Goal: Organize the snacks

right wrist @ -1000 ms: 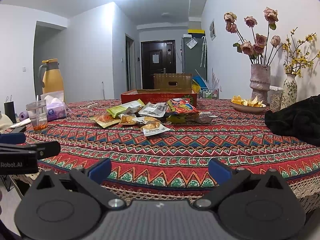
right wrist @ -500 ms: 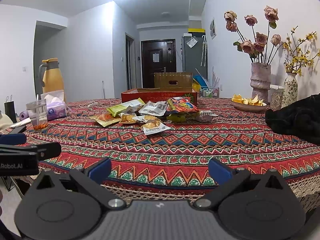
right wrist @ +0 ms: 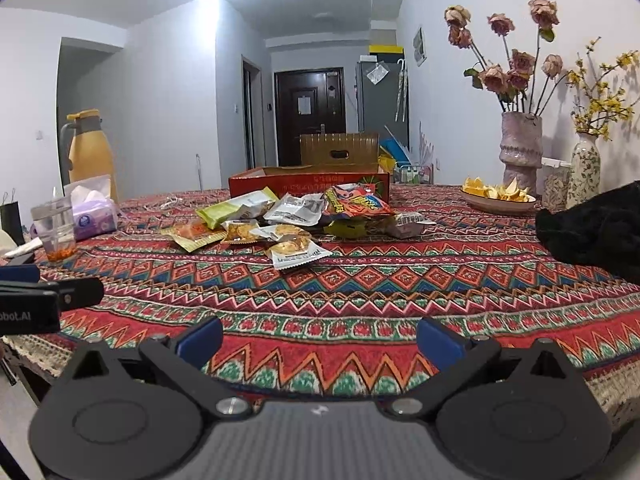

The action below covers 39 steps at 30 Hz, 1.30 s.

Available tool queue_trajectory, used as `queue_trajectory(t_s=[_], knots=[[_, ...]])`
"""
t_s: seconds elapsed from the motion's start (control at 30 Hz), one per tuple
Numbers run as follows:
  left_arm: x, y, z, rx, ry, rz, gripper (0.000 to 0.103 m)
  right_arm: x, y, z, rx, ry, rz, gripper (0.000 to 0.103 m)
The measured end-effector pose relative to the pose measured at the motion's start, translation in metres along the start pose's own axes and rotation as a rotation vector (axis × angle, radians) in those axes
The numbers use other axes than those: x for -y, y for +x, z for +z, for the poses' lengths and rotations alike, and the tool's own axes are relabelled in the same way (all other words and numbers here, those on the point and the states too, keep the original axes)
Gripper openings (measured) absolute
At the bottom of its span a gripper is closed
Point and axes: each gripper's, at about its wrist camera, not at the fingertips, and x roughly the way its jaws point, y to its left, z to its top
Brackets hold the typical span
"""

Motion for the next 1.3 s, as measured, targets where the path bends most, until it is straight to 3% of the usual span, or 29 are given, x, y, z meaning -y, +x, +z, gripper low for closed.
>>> queue_trajectory(t_s=[0.33, 0.53, 0.63, 0.83, 0.97, 1.1, 1.23, 1.3], knots=[[-0.008, 0.049, 0.022, -0.035, -0.005, -0.007, 0.103, -0.001, 0.065, 0.046, -0.069, -0.064, 0.022, 0.101], [-0.012, 0.082, 0.039, -0.059, -0.007, -0.005, 0.103, -0.006, 0.121, 0.070, -0.158, -0.088, 0.091, 0.083], [-0.014, 0.100, 0.051, -0.074, -0.022, -0.013, 0.103, -0.012, 0.152, 0.079, -0.202, -0.125, 0.098, 0.079], [-0.005, 0.132, 0.073, -0.051, 0.021, -0.043, 0.103, -0.017, 0.196, 0.083, -0.264, -0.166, 0.122, 0.055], [0.012, 0.153, 0.081, -0.052, 0.076, -0.102, 0.103, -0.011, 0.200, 0.082, -0.282, -0.173, 0.154, 0.051], [0.037, 0.180, 0.087, -0.073, 0.172, -0.220, 0.103, 0.010, 0.184, 0.080, -0.282, -0.196, 0.102, 0.049], [0.070, 0.208, 0.095, -0.073, 0.284, -0.300, 0.087, 0.049, 0.173, 0.077, -0.287, -0.123, 0.056, 0.049], [0.080, 0.229, 0.097, -0.123, 0.305, -0.334, 0.078, 0.064, 0.171, 0.076, -0.284, -0.099, 0.040, 0.049]])
